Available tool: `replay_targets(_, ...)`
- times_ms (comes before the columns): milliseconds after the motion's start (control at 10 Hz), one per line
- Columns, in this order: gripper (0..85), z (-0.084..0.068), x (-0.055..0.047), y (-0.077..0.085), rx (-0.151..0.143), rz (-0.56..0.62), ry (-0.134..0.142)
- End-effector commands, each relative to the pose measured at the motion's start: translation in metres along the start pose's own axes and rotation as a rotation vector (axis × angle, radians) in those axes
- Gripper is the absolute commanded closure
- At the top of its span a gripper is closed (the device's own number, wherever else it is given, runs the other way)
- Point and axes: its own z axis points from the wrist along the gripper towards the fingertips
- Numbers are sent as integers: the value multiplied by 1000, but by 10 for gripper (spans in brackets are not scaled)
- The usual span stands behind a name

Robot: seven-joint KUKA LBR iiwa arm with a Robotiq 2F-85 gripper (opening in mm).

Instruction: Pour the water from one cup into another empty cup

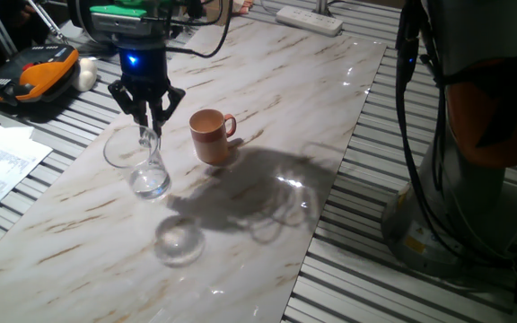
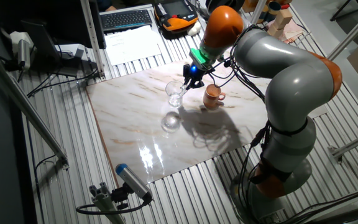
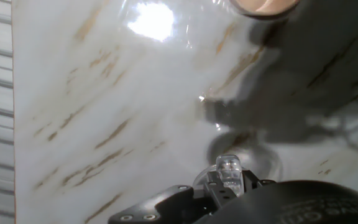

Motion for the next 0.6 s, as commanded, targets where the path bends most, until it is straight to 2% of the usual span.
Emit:
replay_targets(0,850,-1,-2,0,4,2,-12)
replay_targets(100,850,-4,-6,-1,4,2,-16)
replay_targets(200,850,-10,-14,-3,-35,8,20)
replay_targets(300,850,-14,-20,-4,-55,10,39)
replay_targets(500,850,-17,-30,-7,-35,-4,23)
